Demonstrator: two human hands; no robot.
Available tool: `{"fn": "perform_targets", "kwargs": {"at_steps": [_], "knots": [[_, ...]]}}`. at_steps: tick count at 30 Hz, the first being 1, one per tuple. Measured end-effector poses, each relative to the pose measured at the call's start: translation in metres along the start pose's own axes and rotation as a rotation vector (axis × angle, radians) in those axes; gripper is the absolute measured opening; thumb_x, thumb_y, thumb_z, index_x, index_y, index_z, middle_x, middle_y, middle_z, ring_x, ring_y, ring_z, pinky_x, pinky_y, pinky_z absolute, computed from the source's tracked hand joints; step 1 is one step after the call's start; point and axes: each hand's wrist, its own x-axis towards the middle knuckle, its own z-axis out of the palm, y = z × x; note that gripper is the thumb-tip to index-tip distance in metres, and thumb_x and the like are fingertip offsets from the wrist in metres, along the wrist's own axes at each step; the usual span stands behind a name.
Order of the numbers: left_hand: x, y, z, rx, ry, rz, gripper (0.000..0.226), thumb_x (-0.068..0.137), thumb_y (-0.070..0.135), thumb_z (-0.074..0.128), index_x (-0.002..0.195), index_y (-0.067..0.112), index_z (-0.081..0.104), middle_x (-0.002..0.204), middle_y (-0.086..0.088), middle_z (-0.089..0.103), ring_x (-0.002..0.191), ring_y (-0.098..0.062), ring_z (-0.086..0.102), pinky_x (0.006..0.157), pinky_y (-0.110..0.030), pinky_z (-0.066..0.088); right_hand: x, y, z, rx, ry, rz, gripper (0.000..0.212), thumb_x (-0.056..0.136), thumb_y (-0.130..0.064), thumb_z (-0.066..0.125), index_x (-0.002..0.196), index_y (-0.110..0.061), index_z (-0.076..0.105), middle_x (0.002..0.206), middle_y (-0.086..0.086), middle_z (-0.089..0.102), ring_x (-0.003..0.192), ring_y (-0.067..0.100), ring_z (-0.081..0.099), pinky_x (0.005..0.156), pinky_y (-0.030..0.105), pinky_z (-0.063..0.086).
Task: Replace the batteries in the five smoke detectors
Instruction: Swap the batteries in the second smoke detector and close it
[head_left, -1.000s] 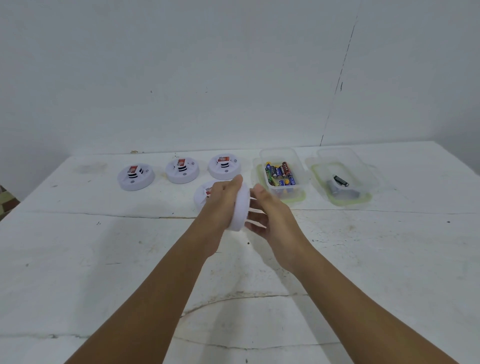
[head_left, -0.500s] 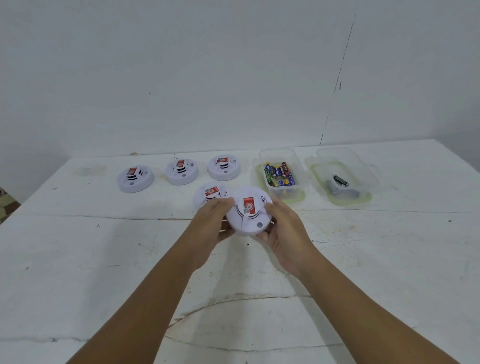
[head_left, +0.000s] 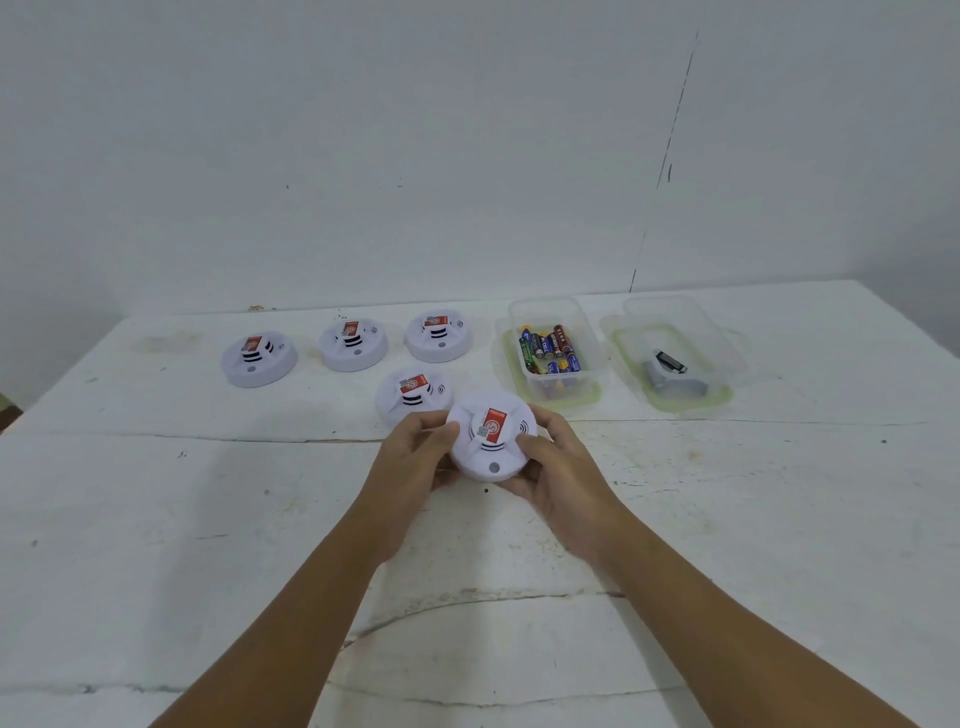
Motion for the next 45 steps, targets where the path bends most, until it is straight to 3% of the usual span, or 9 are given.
{"fn": "perform_targets", "kwargs": {"at_steps": [4, 11, 24, 28, 32, 38, 45], "knots": [[-0.006, -0.007, -0.001, 0.108, 0.026, 0.136, 0.024, 0.108, 0.024, 0.053, 0.124, 0.020, 0.069, 0.114, 0.009, 0.076, 0.103, -0.008, 0.071, 0.078, -0.019, 0.057, 0.003, 0.003, -0.005, -0.119, -0.099, -0.010, 0.048, 0.102, 0.008, 0.044, 0.140, -0.020, 0.053, 0.132, 0.013, 0.070, 0.119, 0.030, 0.070, 0.100, 0.044, 0.059], [-0.015, -0.018, 0.006, 0.259, 0.120, 0.247, 0.032, 0.108, 0.031, 0.052, 0.138, 0.028, 0.065, 0.121, 0.014, 0.073, 0.101, 0.009, 0.064, 0.075, -0.005, 0.049, 0.005, 0.011, -0.013, -0.399, -0.136, -0.102, 0.077, 0.087, 0.001, 0.068, 0.152, -0.031, 0.043, 0.139, -0.003, 0.067, 0.133, 0.022, 0.060, 0.111, 0.054, 0.050], [-0.014, -0.021, 0.004, 0.271, 0.090, 0.271, 0.030, 0.107, 0.032, 0.054, 0.135, 0.031, 0.064, 0.111, 0.010, 0.075, 0.096, -0.011, 0.071, 0.076, -0.015, 0.054, 0.006, 0.015, -0.017, -0.564, -0.125, -0.118, 0.093, 0.081, -0.023, 0.077, 0.160, -0.036, 0.030, 0.146, -0.008, 0.060, 0.135, 0.021, 0.058, 0.111, 0.054, 0.049], [-0.015, -0.022, 0.004, 0.301, 0.072, 0.267, 0.030, 0.107, 0.028, 0.054, 0.135, 0.031, 0.063, 0.109, 0.011, 0.075, 0.094, -0.007, 0.069, 0.076, -0.017, 0.053, 0.009, 0.017, -0.018, -0.618, -0.137, -0.127, 0.095, 0.082, -0.025, 0.076, 0.162, -0.038, 0.026, 0.150, -0.007, 0.058, 0.135, 0.021, 0.059, 0.110, 0.055, 0.050], [-0.015, -0.022, 0.004, 0.346, 0.040, 0.278, 0.028, 0.107, 0.026, 0.053, 0.133, 0.031, 0.064, 0.115, 0.015, 0.073, 0.105, -0.005, 0.066, 0.085, -0.027, 0.057, 0.008, 0.017, -0.020, -0.607, -0.163, -0.119, 0.104, 0.081, -0.024, 0.076, 0.165, -0.038, 0.017, 0.152, -0.010, 0.056, 0.133, 0.019, 0.061, 0.109, 0.057, 0.051], [-0.017, -0.021, 0.005, 0.343, 0.051, 0.283, 0.026, 0.107, 0.022, 0.052, 0.129, 0.027, 0.064, 0.115, 0.013, 0.072, 0.099, -0.001, 0.065, 0.074, -0.012, 0.049, 0.007, 0.015, -0.021, -0.578, -0.182, -0.104, 0.110, 0.081, -0.020, 0.075, 0.167, -0.036, 0.009, 0.152, -0.014, 0.055, 0.134, 0.010, 0.059, 0.112, 0.048, 0.050], [-0.017, -0.021, 0.006, 0.324, 0.047, 0.286, 0.028, 0.106, 0.022, 0.052, 0.132, 0.025, 0.063, 0.119, 0.011, 0.072, 0.108, -0.008, 0.066, 0.084, -0.023, 0.057, 0.006, 0.012, -0.021, -0.593, -0.186, -0.104, 0.112, 0.078, -0.022, 0.077, 0.167, -0.035, 0.010, 0.150, -0.015, 0.055, 0.133, 0.009, 0.059, 0.113, 0.047, 0.050]]}}
